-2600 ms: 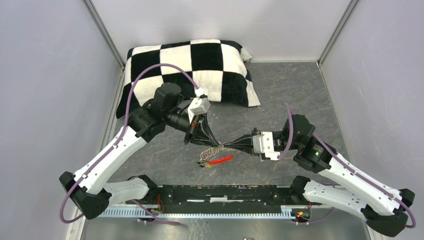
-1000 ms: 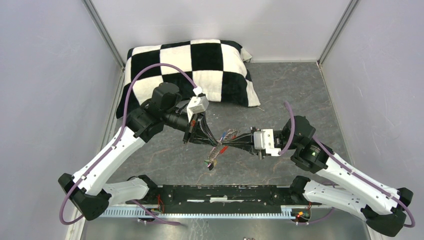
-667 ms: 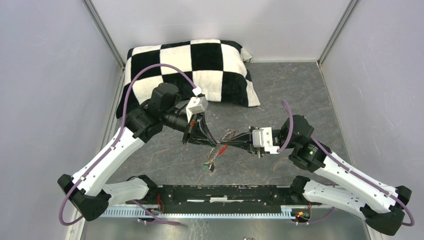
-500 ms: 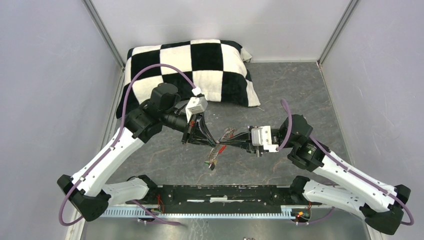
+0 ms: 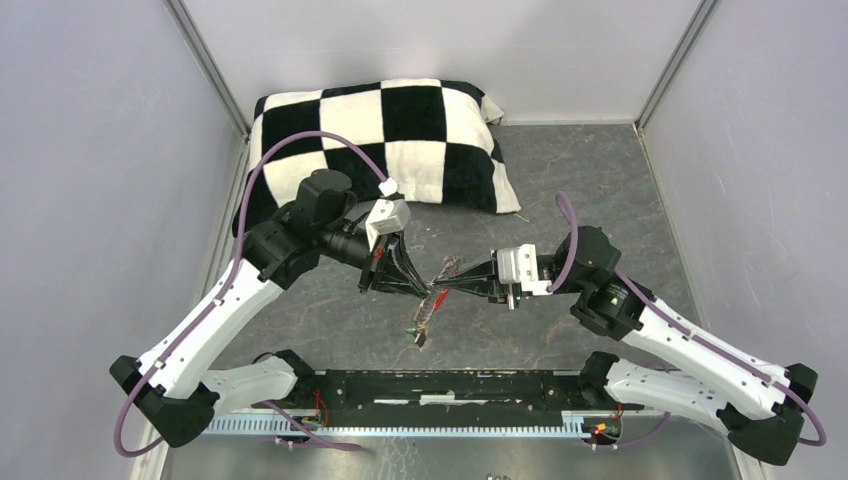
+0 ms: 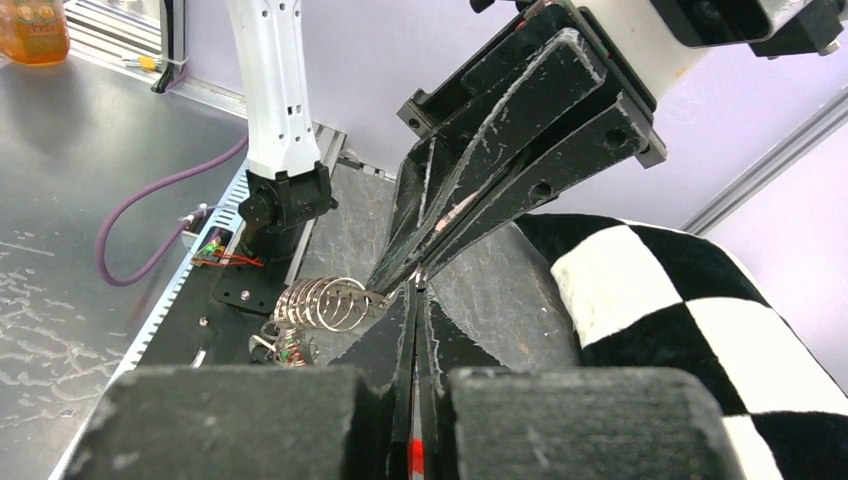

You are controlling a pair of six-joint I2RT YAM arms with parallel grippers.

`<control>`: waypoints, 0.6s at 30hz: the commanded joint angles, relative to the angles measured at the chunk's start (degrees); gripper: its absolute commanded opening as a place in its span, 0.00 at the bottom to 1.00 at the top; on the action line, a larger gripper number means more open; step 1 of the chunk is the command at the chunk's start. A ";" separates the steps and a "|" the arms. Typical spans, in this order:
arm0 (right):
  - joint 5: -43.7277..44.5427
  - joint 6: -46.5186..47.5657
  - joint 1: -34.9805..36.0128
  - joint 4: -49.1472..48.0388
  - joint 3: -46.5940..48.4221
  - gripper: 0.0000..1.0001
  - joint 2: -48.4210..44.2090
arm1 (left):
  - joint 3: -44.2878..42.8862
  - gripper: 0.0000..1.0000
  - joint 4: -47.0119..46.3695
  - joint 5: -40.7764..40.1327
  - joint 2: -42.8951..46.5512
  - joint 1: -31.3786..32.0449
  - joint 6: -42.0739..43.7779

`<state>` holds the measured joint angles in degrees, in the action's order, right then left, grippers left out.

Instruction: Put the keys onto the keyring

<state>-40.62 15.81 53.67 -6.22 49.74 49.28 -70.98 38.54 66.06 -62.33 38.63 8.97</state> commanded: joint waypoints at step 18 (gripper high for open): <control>-2.93 -2.01 0.29 2.65 7.75 0.01 4.62 | -2.93 0.02 0.44 0.55 2.08 0.65 5.79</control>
<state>-41.41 14.37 53.69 -3.99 54.81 53.41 -71.00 40.64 66.04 -61.43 38.76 11.90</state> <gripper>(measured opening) 0.010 0.027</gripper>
